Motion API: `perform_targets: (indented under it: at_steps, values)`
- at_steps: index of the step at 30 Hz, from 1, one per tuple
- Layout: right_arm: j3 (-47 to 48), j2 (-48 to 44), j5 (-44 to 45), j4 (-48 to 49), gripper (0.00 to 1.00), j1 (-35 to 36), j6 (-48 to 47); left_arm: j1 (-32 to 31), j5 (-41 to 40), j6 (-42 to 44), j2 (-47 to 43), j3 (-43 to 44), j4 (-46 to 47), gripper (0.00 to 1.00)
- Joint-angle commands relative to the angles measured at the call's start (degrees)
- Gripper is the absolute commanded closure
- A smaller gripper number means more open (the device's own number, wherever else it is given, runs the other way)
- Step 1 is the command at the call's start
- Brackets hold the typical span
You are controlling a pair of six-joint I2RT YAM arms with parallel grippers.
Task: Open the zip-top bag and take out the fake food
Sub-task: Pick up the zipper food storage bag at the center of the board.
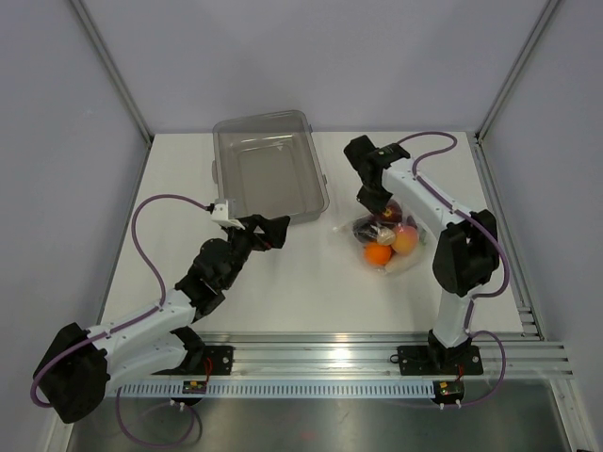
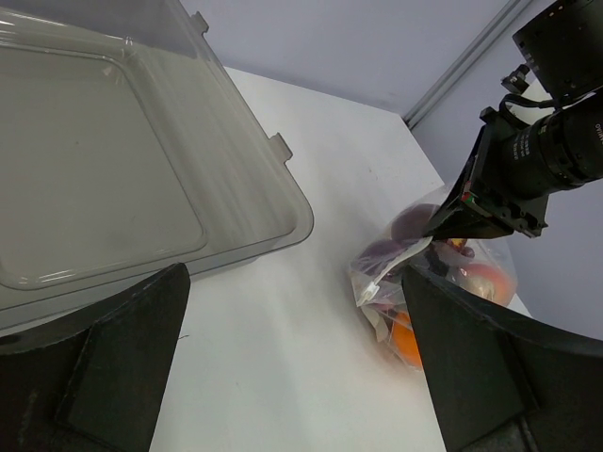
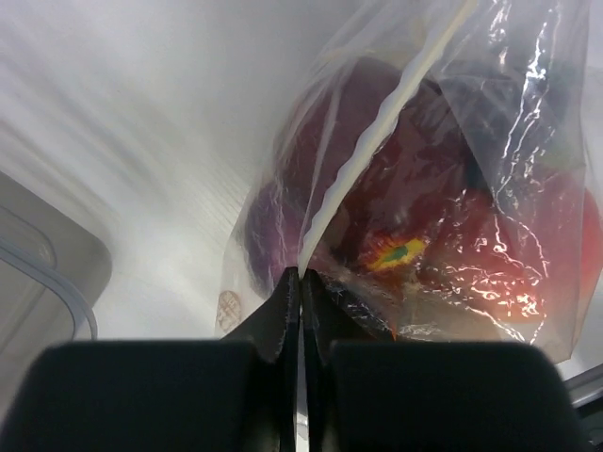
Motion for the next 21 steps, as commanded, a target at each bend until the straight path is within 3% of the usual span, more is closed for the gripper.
perform_targets:
  at_steps: [1, 7, 16, 21]
  values:
    - [0.04, -4.66, 0.95, 1.15, 1.00, 0.49, -2.51, -0.27, 0.66, 0.33, 1.04, 0.48, 5.77, 0.01]
    - [-0.83, -7.82, 1.04, 3.61, 1.00, 0.40, -3.66, -0.36, 5.94, 2.44, 6.40, -1.98, 19.29, 0.01]
    - [-6.80, -15.20, -2.82, 11.78, 1.00, 0.40, -5.85, -1.24, 7.43, 4.37, 12.64, -1.64, 29.59, 0.01]
    - [-7.86, -17.32, -3.97, 15.65, 1.00, 0.31, -4.72, -4.40, 8.14, 11.49, 15.89, 1.09, 32.51, 0.01]
